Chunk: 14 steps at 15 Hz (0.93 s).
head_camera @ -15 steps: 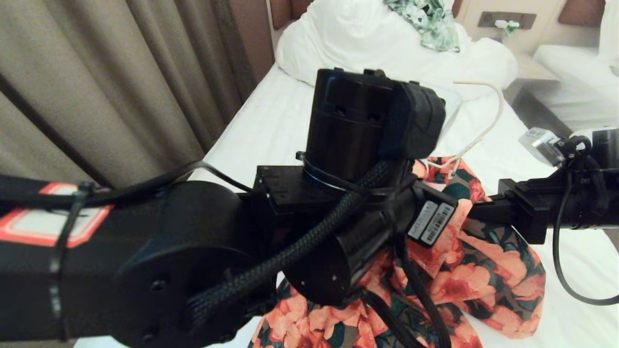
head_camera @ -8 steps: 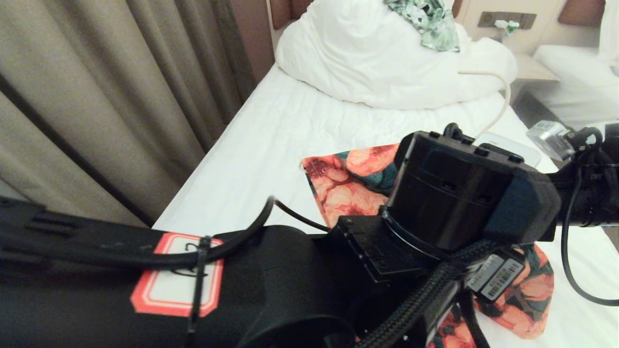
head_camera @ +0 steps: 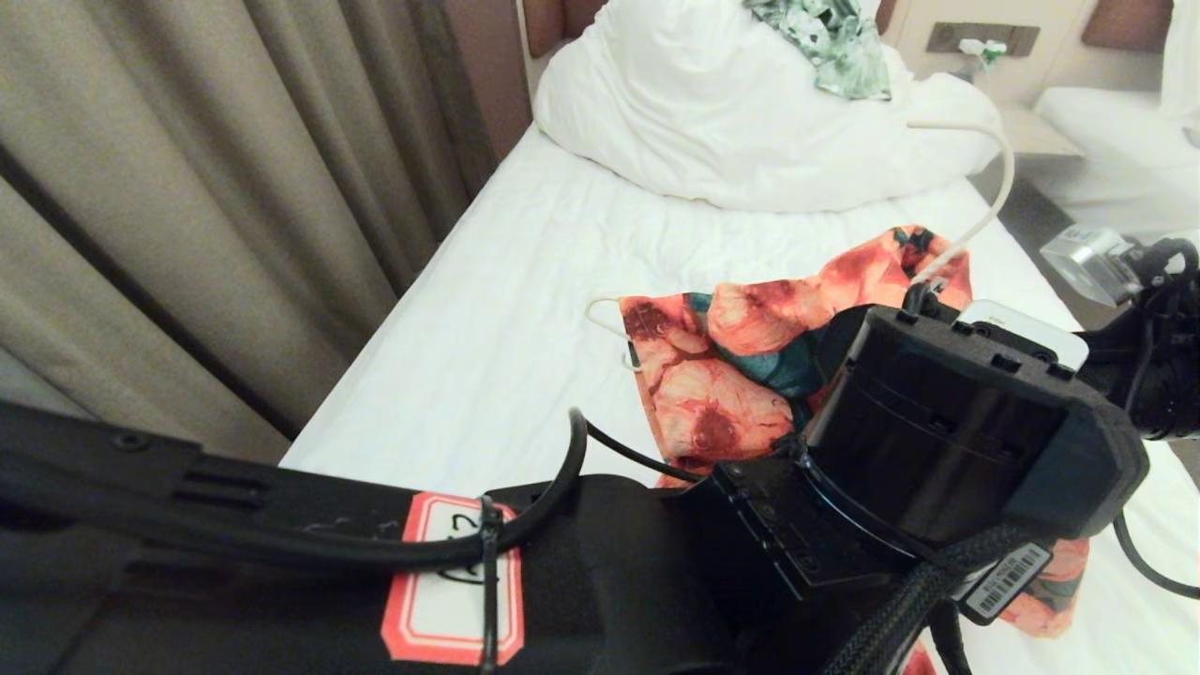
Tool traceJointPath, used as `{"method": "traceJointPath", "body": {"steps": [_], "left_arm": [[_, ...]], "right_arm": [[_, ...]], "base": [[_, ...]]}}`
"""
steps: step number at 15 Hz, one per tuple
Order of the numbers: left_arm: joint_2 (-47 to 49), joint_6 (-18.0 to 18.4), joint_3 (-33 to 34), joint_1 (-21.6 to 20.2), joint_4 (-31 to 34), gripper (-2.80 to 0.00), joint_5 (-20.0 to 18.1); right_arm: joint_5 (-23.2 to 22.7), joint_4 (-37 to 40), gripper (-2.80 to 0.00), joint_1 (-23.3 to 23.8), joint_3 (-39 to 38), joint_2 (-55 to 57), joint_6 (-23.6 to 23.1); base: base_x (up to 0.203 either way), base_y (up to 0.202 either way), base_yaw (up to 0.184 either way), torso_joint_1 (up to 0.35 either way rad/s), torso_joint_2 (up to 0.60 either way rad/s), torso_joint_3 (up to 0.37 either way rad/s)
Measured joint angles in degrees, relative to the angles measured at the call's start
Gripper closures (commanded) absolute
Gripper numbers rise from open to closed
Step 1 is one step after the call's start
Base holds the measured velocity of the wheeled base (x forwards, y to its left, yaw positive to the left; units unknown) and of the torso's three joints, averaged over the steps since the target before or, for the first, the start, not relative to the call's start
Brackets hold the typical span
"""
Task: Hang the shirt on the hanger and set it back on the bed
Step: Hook the other side of the shirt onto the hanger
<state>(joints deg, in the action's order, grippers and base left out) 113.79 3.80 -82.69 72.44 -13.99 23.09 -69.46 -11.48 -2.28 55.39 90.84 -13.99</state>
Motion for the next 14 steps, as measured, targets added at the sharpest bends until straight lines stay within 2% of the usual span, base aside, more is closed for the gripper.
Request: {"method": "traceJointPath", "body": {"steps": [1,3,5,10,11,14], "left_arm": [[-0.11,-0.03,0.31,0.00,0.02,-2.80,0.06],[-0.86,0.00,1.43,0.42,0.09,-2.80,0.34],[-1.97,0.21,5.22,0.68,0.41,-2.80,0.71],[-7.80,-0.78,21.40,1.24,-0.13,-2.80,3.32],[-9.96,-1.71,24.35,0.94,-0.14,0.00,4.31],[-17.06,-2.75,30.04,-1.74,-0.17,0.00,6.11]], "right_arm": [[0.00,0.00,0.00,0.05,0.00,-0.05,0.00],[0.00,-0.11,0.00,0.16,0.00,-0.09,0.00],[-0.10,-0.28,0.00,0.27,-0.02,-0.02,0.00],[-0.46,-0.37,0.00,0.06,-0.45,-0.25,-0.11],[-0.71,-0.48,0.00,-0.59,-1.00,-0.64,-0.31],[-0.67,-0.71,0.00,-3.92,-1.59,-1.34,-0.78]], "base": [[0.000,0.000,0.000,0.000,0.00,0.000],[0.000,0.000,0.000,0.000,0.00,0.000],[0.000,0.000,0.000,0.000,0.00,0.000],[0.000,0.000,0.000,0.000,0.00,0.000],[0.000,0.000,0.000,0.000,0.00,0.000],[0.000,0.000,0.000,0.000,0.00,0.000]]}}
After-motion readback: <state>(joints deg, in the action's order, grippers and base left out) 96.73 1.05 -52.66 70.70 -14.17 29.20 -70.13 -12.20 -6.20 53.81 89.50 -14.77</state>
